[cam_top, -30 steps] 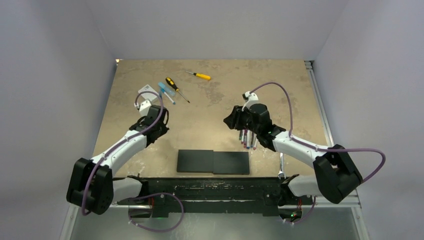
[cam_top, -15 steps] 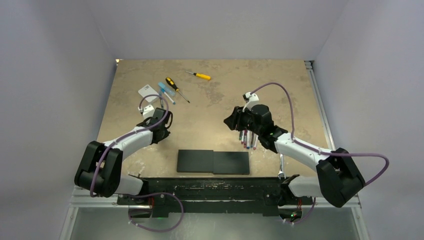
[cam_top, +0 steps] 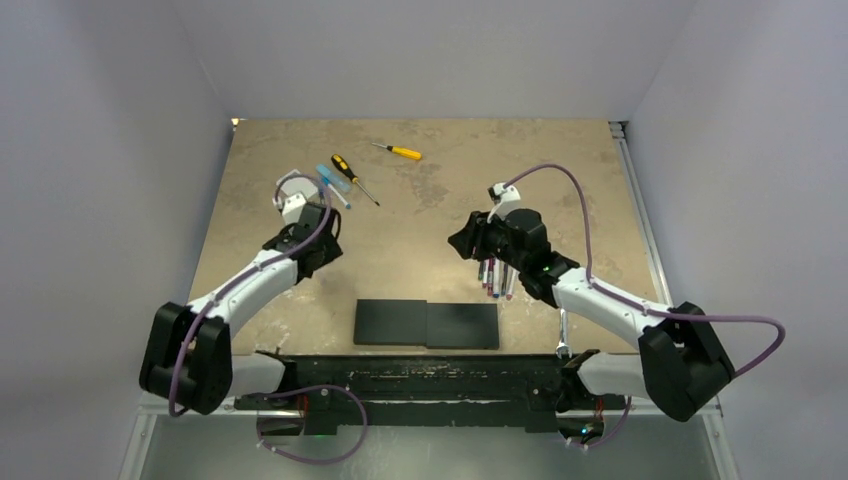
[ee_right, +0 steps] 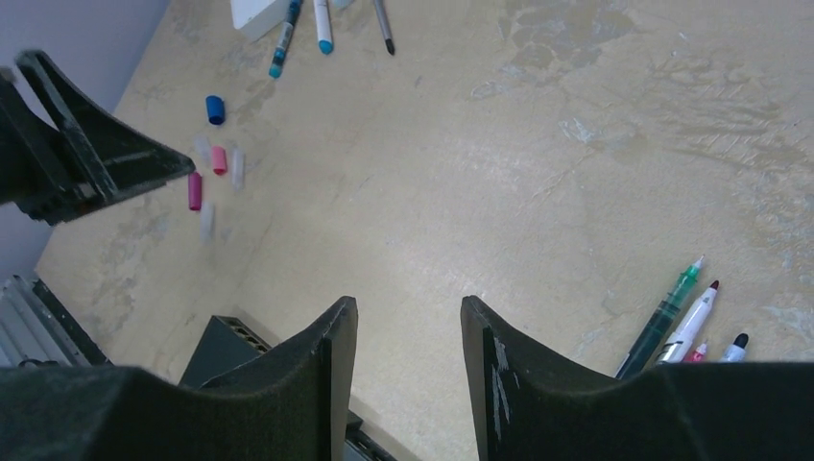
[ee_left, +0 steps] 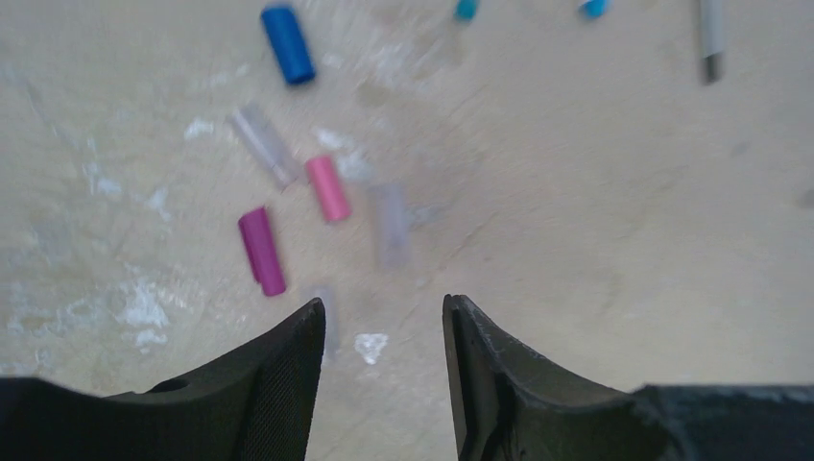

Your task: Open the pen caps

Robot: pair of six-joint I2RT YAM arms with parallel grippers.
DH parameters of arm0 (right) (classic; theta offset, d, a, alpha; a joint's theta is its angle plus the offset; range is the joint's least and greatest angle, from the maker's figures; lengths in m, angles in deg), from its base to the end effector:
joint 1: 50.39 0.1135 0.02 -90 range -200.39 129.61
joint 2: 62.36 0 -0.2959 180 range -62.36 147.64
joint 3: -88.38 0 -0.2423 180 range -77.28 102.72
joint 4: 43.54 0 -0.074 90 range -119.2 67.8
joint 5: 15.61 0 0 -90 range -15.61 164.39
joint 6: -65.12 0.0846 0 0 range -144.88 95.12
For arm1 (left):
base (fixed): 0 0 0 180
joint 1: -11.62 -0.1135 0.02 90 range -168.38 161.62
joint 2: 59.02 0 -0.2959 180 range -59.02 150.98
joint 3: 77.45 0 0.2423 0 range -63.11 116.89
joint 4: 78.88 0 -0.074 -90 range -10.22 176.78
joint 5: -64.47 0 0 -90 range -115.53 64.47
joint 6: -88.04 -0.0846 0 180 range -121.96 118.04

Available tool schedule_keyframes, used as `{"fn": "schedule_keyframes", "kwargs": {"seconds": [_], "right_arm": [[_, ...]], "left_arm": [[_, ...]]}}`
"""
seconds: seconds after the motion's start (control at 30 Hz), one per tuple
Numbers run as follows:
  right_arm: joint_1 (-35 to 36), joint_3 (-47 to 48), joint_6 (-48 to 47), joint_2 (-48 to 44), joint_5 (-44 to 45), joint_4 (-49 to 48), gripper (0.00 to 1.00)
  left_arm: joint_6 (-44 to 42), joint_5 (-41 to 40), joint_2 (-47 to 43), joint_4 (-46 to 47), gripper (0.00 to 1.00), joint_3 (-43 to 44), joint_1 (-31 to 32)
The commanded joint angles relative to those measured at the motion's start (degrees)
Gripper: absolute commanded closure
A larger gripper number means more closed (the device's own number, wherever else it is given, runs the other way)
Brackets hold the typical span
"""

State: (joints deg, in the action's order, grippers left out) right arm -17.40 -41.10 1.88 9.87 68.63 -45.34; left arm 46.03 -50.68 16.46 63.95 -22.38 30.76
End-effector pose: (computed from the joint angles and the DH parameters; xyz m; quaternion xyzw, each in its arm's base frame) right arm 0.2500 0.1724 0.2518 -0.0732 0.8149 0.3213 0.4768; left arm 0.2514 -0.0492 0.1883 -0.2923 0.8925 0.0236 0.3426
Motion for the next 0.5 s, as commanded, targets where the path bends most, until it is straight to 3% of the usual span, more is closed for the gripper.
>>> {"fn": "schedule_keyframes", "kwargs": {"seconds": [0.0, 0.13, 0.2, 0.3, 0.47], "right_arm": [[0.10, -0.05, -0.72, -3.47, -0.99, -0.92, 0.53], [0.09, -0.90, 0.14, -4.98, -2.74, -0.85, 0.53], [0.25, -1.79, 0.45, -5.93, -3.17, -0.75, 0.53], [0.31, -3.33, 0.41, -7.10, -3.16, -0.95, 0.53], [0.54, -4.68, 0.49, -6.76, -4.68, -1.55, 0.54]], "left_arm": [[-9.70, -1.23, -5.54, 1.59, 0.51, 10.13, -0.41], [-16.59, -2.64, 2.46, 2.18, 0.47, 20.43, -2.40], [-18.02, 0.41, 7.28, 2.49, 0.46, 24.02, -4.82], [-19.11, 6.21, 13.33, 4.27, 0.48, 26.84, -7.56], [-23.45, 8.09, 21.72, 4.89, 0.48, 30.86, -8.35]]}}
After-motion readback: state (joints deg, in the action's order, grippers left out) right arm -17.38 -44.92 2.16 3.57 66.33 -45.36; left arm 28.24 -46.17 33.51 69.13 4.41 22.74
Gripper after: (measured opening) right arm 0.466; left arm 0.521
